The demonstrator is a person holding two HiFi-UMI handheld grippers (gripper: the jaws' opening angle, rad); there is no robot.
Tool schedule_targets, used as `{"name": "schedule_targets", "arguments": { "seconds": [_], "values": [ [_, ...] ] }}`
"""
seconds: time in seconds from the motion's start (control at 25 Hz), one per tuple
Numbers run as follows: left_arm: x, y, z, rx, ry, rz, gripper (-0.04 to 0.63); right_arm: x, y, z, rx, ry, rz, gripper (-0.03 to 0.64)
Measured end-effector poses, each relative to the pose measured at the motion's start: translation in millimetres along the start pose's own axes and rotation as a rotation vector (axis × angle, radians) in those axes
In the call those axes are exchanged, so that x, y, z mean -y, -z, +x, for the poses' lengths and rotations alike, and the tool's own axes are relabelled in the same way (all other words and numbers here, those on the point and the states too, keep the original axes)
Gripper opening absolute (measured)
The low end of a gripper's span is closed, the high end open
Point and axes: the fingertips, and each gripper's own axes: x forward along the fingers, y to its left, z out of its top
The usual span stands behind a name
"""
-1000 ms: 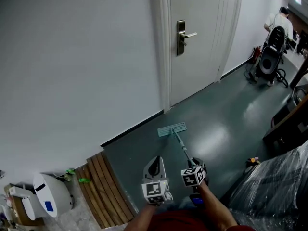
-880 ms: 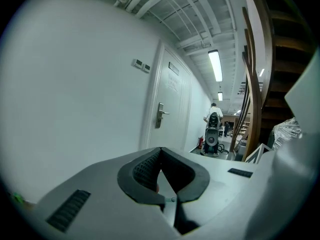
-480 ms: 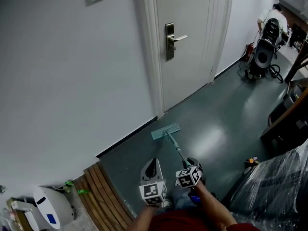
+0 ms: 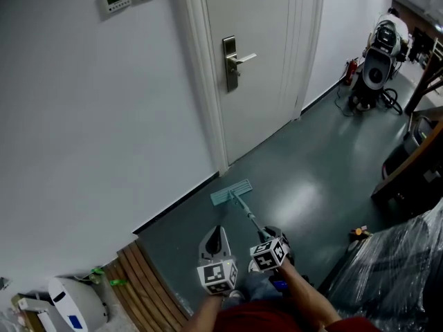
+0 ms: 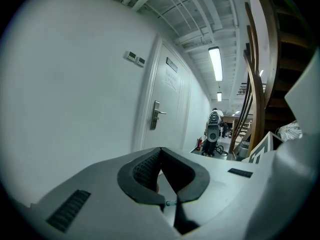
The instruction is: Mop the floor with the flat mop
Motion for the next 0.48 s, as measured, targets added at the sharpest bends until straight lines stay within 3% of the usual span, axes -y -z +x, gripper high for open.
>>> {"name": "schedule_targets", "arguments": {
  "seconds": [0.48],
  "values": [
    [-16,17,-30,-0.015,0.004,-0.027,0.014,-20,15,-5,-0.015,0.026,0.017,0.117]
  ]
}}
